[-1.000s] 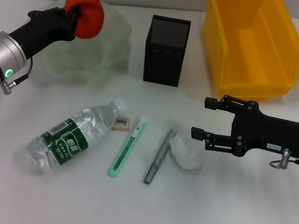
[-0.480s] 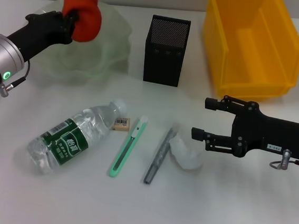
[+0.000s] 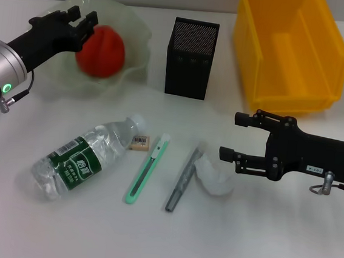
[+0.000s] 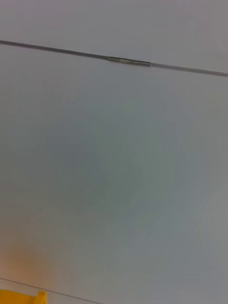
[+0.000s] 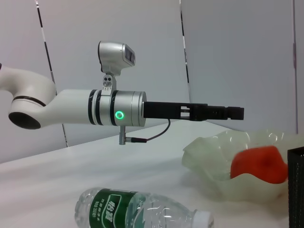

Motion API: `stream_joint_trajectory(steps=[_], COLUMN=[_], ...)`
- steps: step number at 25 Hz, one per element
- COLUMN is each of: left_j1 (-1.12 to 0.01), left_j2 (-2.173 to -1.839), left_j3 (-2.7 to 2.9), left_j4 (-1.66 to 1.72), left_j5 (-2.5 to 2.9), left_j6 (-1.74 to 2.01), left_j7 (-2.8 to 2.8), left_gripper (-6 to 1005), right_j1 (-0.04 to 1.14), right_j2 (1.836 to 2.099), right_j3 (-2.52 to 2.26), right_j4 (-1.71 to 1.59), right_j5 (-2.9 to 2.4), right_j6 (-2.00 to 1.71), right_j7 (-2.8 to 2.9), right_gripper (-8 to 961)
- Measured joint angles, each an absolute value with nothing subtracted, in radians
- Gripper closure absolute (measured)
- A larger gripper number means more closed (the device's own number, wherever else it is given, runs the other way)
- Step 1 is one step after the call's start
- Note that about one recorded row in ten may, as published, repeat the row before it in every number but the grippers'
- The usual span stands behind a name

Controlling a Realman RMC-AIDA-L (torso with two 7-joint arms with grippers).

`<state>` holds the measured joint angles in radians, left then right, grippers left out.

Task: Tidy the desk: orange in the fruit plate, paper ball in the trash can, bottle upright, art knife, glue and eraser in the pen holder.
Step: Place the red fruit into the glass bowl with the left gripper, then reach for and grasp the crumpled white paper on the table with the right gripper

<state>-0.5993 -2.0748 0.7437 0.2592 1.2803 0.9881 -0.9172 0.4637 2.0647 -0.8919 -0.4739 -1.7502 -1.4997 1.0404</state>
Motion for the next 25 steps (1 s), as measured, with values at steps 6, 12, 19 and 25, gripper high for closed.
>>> stream_joint_trajectory(steps=[6,12,19,25], left_j1=[-0.597,-0.597,-0.594,-0.594], left_j2=[-2.074,-2.074,-2.074,-2.073], left_j3=[0.744,0.744,0.744,0.744], left_j4=[0.259,0.26,0.26,0.26], left_j5=[1.276,1.28,1.281,1.281], left_j6=[1.001,1.013,1.014,1.014], left_j7=[-0.919,-0.928,-0.932,-0.933], left_gripper=[574,389,191,190], right_j1=[0.463,0.463,0.464,0.466], right_j2=[2.065,2.065,2.065,2.065], right_j3=[-0.893,-0.888,-0.888,-0.888], right_j4=[-0.474,-0.474,-0.474,-0.474], right_j5=[-1.75,-1.75,-1.75,-1.75], right_j6=[-1.499,-1.499,-1.497,-1.497], right_j7=[1.04,1.04,1.04,1.04], right_gripper=[143,143,143,143])
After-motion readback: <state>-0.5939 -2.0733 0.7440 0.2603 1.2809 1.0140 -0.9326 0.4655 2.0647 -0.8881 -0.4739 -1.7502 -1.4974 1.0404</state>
